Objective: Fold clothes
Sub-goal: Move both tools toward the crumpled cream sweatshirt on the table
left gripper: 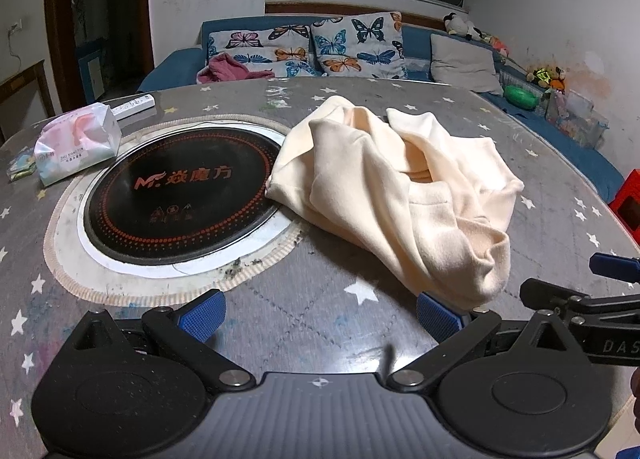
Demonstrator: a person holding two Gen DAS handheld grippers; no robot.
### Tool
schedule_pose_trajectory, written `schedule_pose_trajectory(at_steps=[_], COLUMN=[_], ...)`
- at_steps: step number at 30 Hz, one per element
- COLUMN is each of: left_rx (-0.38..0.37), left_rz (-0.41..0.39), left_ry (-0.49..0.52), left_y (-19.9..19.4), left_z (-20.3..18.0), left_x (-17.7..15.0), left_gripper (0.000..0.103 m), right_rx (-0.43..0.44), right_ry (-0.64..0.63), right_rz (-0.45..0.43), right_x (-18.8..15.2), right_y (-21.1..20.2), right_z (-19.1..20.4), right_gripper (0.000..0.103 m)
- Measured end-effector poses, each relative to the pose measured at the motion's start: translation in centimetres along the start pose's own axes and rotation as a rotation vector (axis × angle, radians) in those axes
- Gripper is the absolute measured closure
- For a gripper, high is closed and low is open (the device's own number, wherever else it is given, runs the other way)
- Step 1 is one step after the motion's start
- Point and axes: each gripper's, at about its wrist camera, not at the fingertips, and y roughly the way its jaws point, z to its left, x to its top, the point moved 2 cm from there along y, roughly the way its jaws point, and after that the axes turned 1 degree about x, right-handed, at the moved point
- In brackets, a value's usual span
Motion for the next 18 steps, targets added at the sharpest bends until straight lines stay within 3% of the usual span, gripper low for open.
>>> schedule_pose_trajectory(at_steps=[18], left_rx=[0.002], left_rz=[0.013], left_ry=[0.014], left_y=[-0.15], left_z=[-0.55], left_x=[-0.18], left_gripper=[0.000], right_rx=[0.014], right_ry=[-0.007], right_rz=[0.009], right_x=[-0.31], right_y=[-0.09], right_z=[0.70], right_gripper=[0.000])
